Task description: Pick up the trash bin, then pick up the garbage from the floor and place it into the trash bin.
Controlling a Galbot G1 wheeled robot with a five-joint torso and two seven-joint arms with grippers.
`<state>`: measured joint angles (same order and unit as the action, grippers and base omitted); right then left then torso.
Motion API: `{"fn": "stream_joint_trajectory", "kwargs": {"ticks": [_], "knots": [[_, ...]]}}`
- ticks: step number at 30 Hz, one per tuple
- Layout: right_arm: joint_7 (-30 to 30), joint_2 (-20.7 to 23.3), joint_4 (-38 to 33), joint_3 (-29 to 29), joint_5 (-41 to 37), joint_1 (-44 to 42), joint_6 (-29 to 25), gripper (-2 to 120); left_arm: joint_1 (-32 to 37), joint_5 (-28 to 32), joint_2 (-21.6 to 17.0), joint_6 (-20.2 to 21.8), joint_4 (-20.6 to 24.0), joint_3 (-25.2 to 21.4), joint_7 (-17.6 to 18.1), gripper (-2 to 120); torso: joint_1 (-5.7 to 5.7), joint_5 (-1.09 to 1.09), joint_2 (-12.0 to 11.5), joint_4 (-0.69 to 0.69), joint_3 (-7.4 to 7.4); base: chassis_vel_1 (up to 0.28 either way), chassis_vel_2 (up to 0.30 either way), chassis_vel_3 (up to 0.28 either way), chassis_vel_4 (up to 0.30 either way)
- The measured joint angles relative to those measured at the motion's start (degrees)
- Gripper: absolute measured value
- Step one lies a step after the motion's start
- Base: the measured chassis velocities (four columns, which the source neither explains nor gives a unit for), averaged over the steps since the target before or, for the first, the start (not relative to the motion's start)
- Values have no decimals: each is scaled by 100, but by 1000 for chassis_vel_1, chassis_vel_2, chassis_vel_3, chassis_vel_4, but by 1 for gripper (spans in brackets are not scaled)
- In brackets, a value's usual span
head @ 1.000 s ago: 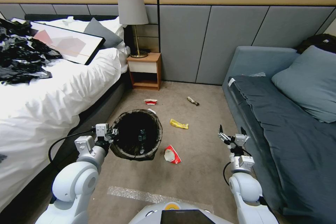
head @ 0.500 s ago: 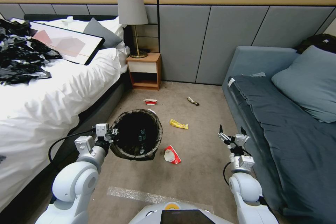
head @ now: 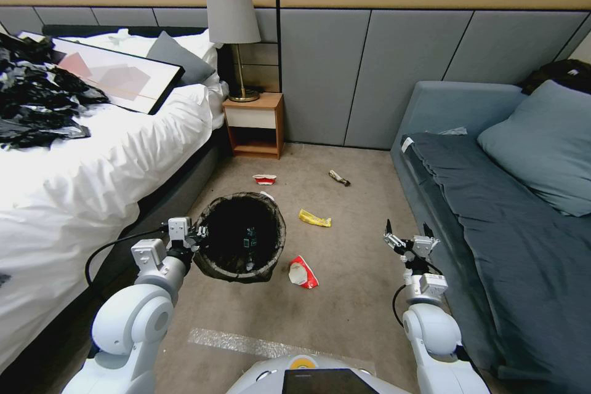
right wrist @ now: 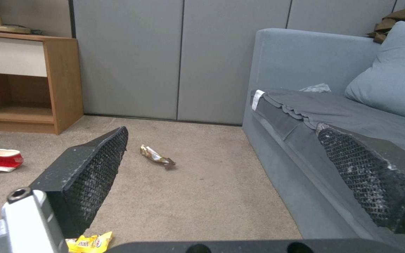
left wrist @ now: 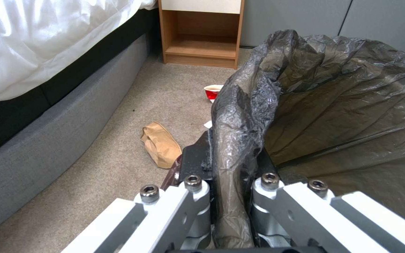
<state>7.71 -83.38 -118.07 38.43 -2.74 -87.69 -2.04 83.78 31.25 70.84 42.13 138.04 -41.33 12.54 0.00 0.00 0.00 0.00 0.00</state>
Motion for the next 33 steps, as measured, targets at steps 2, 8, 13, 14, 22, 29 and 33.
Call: {"fn": "stream_joint_trajectory", "kwargs": {"ticks": [2, 8, 13, 14, 22, 29, 33], "knots": [[0, 0, 0, -1, 0, 0, 0, 100, 0, 0, 0, 0, 0, 0, 0, 5, 0, 0, 0, 0, 0, 0, 0, 0, 0], [0, 0, 0, 0, 0, 0, 0, 100, 0, 0, 0, 0, 0, 0, 0, 5, 0, 0, 0, 0, 0, 0, 0, 0, 0], [0, 0, 0, 0, 0, 0, 0, 100, 0, 0, 0, 0, 0, 0, 0, 5, 0, 0, 0, 0, 0, 0, 0, 0, 0], [0, 0, 0, 0, 0, 0, 0, 100, 0, 0, 0, 0, 0, 0, 0, 5, 0, 0, 0, 0, 0, 0, 0, 0, 0], [0, 0, 0, 0, 0, 0, 0, 100, 0, 0, 0, 0, 0, 0, 0, 5, 0, 0, 0, 0, 0, 0, 0, 0, 0], [0, 0, 0, 0, 0, 0, 0, 100, 0, 0, 0, 0, 0, 0, 1, 5, 0, 0, 0, 0, 0, 0, 0, 0, 0], [0, 0, 0, 0, 0, 0, 0, 100, 0, 0, 0, 0, 0, 0, 0, 5, 0, 0, 0, 0, 0, 0, 0, 0, 0]]}}
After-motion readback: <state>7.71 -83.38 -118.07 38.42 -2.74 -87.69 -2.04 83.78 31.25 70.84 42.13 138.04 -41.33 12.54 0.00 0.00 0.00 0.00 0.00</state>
